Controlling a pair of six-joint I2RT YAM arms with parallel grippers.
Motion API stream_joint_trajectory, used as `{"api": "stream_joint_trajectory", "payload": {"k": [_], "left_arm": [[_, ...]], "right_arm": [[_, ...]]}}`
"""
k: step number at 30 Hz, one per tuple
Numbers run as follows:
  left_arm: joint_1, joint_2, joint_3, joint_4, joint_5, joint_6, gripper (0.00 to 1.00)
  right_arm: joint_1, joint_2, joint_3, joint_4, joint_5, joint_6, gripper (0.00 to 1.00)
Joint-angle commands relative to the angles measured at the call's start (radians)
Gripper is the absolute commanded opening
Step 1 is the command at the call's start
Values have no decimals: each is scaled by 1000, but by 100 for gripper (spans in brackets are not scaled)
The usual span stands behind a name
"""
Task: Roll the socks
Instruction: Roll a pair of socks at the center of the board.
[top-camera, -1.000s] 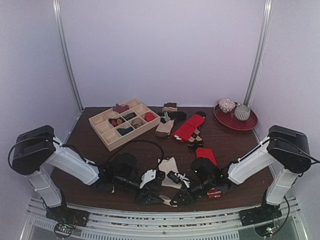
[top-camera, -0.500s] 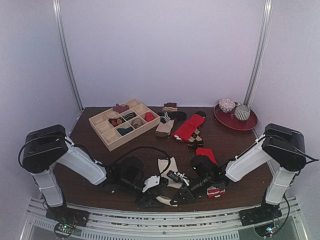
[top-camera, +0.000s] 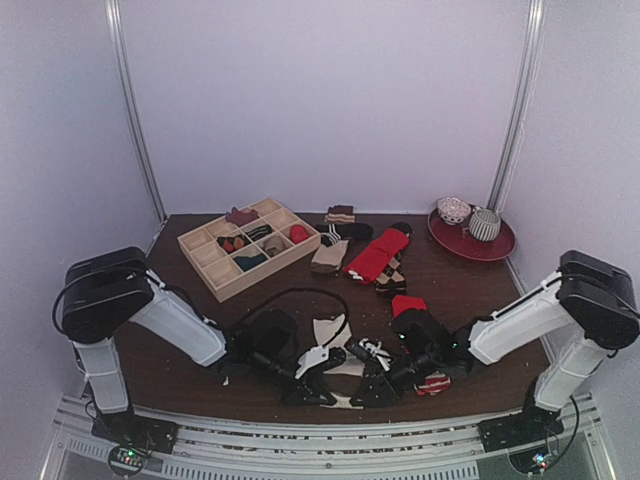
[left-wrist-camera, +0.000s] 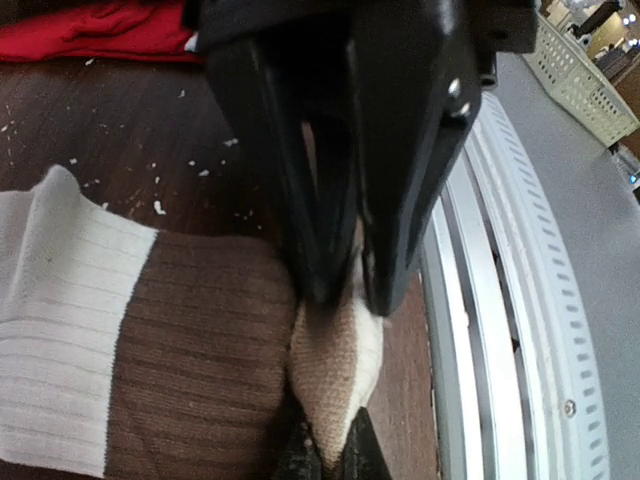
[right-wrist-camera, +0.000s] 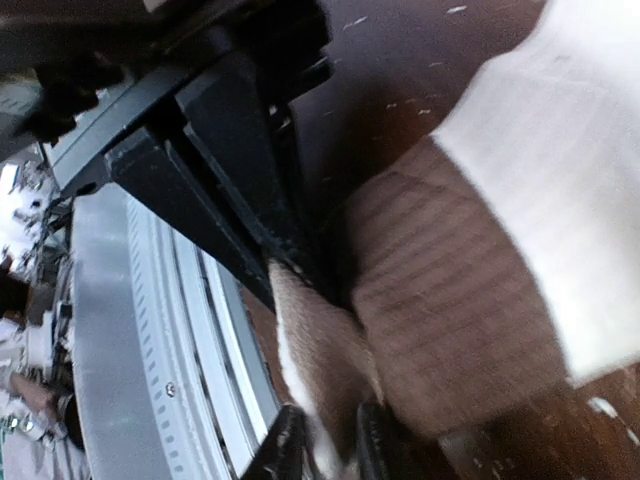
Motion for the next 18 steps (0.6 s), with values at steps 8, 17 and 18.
{"api": "stream_joint_trajectory", "payload": {"k": [8,17,18], "left_arm": [[86,76,-37,-239,157,-412,0],[102,88,-11,-314,127,-448,0],[102,89,-13,-311,126,-450,0]], "right_arm": [[197,-523,-210,30,649,-517,38],[357,-284,-93,11,769,-683,42],[366,-258,-83,14,771,-693,42]]}}
